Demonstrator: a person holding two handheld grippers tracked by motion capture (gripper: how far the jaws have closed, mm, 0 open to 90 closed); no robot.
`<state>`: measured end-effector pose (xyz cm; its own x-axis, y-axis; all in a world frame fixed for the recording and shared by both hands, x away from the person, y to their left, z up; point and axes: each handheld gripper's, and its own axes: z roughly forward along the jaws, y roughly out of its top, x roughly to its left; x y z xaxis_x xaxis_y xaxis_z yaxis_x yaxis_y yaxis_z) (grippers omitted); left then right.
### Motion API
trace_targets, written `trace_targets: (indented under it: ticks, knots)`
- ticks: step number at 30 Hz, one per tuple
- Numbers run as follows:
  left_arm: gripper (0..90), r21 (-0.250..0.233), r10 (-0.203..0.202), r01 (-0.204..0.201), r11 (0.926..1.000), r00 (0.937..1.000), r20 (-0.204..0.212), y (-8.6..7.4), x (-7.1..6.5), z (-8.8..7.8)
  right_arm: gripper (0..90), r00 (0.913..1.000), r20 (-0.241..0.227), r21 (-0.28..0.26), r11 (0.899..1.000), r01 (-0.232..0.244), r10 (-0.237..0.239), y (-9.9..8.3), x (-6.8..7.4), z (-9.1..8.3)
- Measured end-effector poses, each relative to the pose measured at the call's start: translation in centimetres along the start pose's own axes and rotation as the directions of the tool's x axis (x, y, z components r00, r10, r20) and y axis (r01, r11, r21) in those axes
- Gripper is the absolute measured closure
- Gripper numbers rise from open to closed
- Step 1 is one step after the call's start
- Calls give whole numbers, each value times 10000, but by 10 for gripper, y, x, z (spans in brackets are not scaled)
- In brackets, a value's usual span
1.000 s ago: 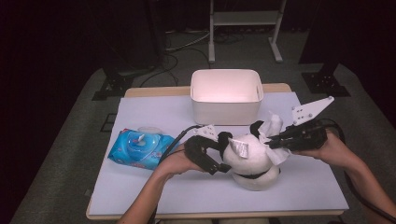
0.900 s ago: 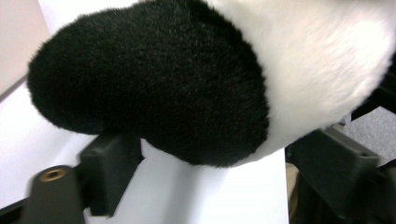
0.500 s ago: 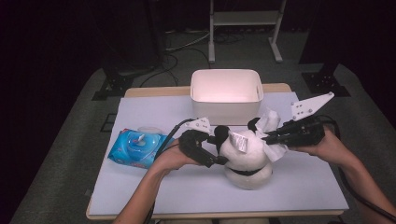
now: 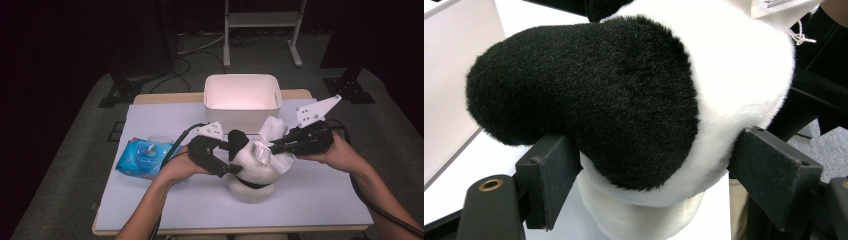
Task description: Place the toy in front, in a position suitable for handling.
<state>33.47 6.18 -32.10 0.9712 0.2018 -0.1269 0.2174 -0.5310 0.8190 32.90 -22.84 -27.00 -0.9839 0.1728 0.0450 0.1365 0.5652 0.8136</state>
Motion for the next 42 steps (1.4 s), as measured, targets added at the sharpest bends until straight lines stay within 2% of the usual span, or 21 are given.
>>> trace_targets:
  ticks: [5,9,13,20,23,27,31,37,42]
  knots:
    - [190,177,-22,22,9998,10000,-11,-1,0,2,835,9998,-56,28,9998,190,-190,8,2,5]
    - [207,224,23,-25,9997,9999,104,-4,0,4,834,9999,60,32,9999,114,-114,3,1,1]
    - [202,332,-63,54,9994,9996,289,-8,0,14,833,9996,283,-37,10000,-25,26,-6,0,-7]
    - [119,75,-29,24,10000,9971,757,-7,0,36,834,9989,282,-63,9993,-361,362,-20,-1,-15]
    - [116,294,171,-189,9994,9981,584,-2,-4,43,835,9994,147,-145,9994,-324,326,-20,0,-12]
    - [205,289,291,-302,9991,9989,375,0,-4,40,835,9995,262,-56,9998,-169,171,-13,1,-11]
    - [258,369,213,-223,9991,9994,285,-3,-3,37,834,9998,209,-96,10000,-1,3,-8,3,-8]
    - [303,103,270,-274,9996,9989,380,-8,-3,33,833,9997,163,-264,9995,-190,194,-15,2,-12]
    - [303,-16,197,-196,9998,9991,383,-11,-1,31,832,9988,366,24,9995,-322,321,-24,1,-19]
